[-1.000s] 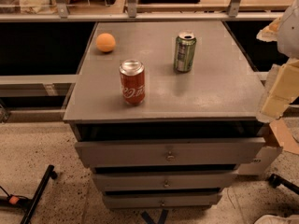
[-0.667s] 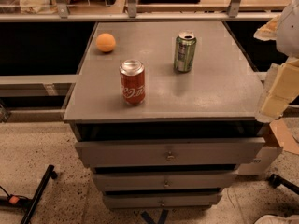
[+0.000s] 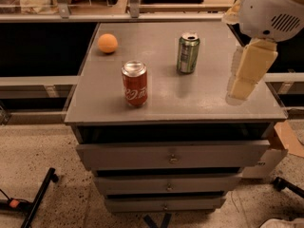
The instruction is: Move coke can near orange
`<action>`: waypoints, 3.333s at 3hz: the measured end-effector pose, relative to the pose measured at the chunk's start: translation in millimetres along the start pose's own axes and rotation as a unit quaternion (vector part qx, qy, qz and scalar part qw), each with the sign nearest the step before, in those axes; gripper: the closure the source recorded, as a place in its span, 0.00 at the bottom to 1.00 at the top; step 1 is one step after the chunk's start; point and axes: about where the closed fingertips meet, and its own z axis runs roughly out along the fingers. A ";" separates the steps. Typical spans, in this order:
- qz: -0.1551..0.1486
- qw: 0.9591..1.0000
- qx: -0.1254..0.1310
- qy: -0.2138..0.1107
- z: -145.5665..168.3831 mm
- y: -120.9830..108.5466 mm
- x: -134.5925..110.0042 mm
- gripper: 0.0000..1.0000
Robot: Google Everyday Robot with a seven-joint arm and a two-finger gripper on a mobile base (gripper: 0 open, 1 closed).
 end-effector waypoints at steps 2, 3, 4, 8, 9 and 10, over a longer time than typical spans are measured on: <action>0.008 0.999 -0.009 -0.032 -0.1 -4.0 -5.8 0.00; -0.005 0.995 -0.027 -0.092 6.5 -17.7 -43.7 0.00; -0.011 0.988 -0.047 -0.148 54.6 -37.2 -107.7 0.00; -0.024 0.980 -0.014 -0.197 95.7 -49.4 -141.3 0.00; -0.020 0.977 -0.023 -0.212 114.1 -52.1 -146.5 0.00; -0.012 0.972 -0.032 -0.232 131.1 -53.5 -149.9 0.00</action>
Offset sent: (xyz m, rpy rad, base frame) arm 0.0124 0.0131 0.0079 0.2283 0.0594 0.0254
